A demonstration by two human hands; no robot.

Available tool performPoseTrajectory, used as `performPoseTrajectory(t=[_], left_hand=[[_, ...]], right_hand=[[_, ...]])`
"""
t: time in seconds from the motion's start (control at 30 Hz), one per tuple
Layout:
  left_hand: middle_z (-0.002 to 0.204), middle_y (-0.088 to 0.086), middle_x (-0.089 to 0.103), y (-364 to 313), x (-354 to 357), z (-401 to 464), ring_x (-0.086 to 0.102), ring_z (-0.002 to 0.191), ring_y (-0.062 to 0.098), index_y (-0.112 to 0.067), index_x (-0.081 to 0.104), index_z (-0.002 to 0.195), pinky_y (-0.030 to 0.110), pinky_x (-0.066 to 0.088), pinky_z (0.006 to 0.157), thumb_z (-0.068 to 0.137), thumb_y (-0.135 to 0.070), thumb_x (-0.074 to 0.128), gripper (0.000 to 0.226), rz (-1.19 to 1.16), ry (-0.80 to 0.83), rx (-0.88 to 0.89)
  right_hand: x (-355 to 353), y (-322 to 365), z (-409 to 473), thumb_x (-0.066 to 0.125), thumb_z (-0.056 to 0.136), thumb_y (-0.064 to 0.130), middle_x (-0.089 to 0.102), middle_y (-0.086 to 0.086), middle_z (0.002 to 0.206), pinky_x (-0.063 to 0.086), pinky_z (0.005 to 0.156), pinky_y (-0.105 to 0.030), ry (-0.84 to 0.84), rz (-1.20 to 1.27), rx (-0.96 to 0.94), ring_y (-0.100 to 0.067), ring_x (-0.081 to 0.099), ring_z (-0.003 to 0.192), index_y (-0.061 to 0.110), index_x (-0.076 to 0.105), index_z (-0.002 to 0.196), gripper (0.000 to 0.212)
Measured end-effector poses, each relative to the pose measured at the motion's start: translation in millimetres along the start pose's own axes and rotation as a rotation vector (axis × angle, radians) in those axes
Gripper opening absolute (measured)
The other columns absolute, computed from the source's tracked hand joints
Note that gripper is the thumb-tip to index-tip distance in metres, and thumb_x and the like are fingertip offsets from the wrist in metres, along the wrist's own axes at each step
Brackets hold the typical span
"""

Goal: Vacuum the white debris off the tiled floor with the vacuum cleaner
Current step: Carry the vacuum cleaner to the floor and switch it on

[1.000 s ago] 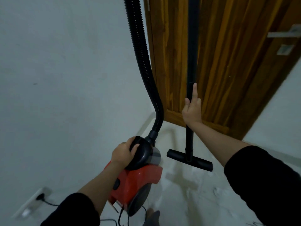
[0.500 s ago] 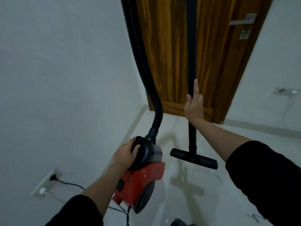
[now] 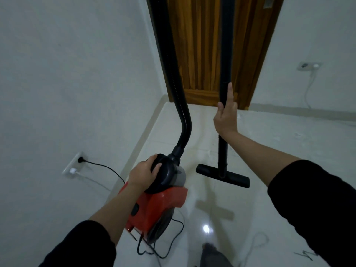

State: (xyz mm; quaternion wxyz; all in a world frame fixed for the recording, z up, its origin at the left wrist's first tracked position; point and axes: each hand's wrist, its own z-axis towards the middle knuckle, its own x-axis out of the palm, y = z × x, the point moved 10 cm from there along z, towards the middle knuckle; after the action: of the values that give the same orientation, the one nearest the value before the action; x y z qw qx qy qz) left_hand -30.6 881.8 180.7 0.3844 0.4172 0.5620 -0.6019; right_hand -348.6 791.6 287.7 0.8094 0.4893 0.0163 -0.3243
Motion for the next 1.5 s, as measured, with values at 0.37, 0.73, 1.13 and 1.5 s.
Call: performPoseTrajectory(t=[0.37, 0.73, 1.13, 1.5], left_hand=[[0.114, 0.012, 0.067, 0.4, 47.4, -109.3, 0.063, 0.104, 0.030, -0.021, 0.044, 0.140, 0.039, 0.053, 0.080, 0.096, -0.043, 0.047, 0.049, -0.026, 0.042, -0.094], [0.110, 0.013, 0.068, 10.3, 105.9, -154.1, 0.063, 0.101, 0.032, -0.023, 0.041, 0.142, 0.039, 0.053, 0.080, 0.096, -0.044, 0.046, 0.051, -0.083, 0.098, -0.184], [0.114, 0.013, 0.067, 63.5, 203.8, -134.9, 0.062, 0.103, 0.032, -0.020, 0.043, 0.141, 0.038, 0.051, 0.081, 0.096, -0.043, 0.046, 0.050, -0.057, 0.101, -0.115], [0.106, 0.015, 0.069, 131.3, 364.0, -115.0, 0.065, 0.095, 0.033, -0.019, 0.048, 0.138, 0.037, 0.051, 0.073, 0.094, -0.041, 0.052, 0.049, -0.002, -0.005, -0.055]], right_hand=[[-41.9, -9.9, -89.6, 0.038, 0.104, 0.012, 0.043, -0.014, 0.093, 0.030, 0.063, -0.008, 0.114, -0.012, 0.055, -0.018, 0.038, 0.068, 0.023, 0.012, 0.155, 0.058], [-30.5, -36.1, -153.1, 0.040, 0.103, 0.009, 0.041, -0.014, 0.092, 0.034, 0.067, -0.002, 0.140, 0.024, 0.099, -0.020, 0.039, 0.068, 0.017, 0.013, 0.154, 0.058], [29.0, -131.8, -221.3, 0.039, 0.103, 0.008, 0.044, -0.017, 0.092, 0.035, 0.070, -0.005, 0.011, 0.005, 0.138, -0.024, 0.040, 0.073, 0.013, 0.014, 0.155, 0.058], [106.7, -273.9, -294.2, 0.037, 0.103, 0.013, 0.042, -0.011, 0.084, 0.030, 0.061, -0.016, -0.091, 0.003, 0.057, -0.023, 0.038, 0.064, 0.015, 0.016, 0.154, 0.055]])
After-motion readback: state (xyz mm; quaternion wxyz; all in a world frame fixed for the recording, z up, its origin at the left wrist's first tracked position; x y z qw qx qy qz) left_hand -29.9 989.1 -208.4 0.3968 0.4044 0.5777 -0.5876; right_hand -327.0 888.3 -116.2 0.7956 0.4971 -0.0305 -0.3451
